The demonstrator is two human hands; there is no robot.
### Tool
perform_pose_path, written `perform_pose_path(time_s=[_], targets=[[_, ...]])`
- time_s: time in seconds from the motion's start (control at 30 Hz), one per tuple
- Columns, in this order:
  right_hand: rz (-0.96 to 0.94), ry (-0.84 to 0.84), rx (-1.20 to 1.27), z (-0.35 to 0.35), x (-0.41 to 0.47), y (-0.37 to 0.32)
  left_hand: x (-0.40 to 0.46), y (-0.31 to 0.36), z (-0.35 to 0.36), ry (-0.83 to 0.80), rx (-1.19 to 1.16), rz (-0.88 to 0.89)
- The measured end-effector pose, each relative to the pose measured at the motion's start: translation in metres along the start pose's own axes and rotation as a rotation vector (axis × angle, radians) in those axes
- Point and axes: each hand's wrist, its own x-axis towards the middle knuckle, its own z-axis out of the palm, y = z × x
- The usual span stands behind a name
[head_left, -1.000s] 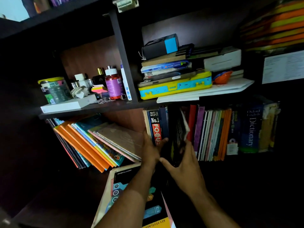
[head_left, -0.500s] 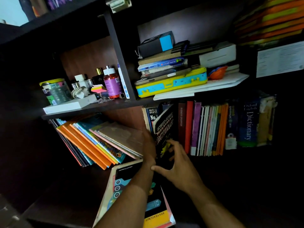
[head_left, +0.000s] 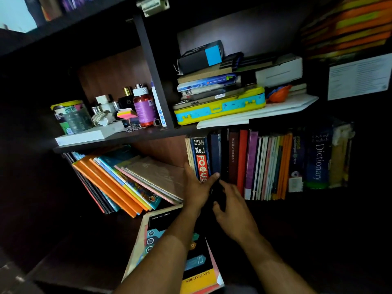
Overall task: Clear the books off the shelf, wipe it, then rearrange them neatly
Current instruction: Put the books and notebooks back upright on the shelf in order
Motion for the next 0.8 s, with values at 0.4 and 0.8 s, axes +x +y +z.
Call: perform_pose_path(time_s=[0.4,0.8], targets=[[-0.028,-0.401,-0.088,-0.003,-0.009,-0.008,0.007,0.07,-0.103,-0.567,0.723,-0.029],[0.026,-0.177,0.363,0.002,0.004,0.012,-0.088,0.054,-0.148,-0.237,0.534,-0.17]])
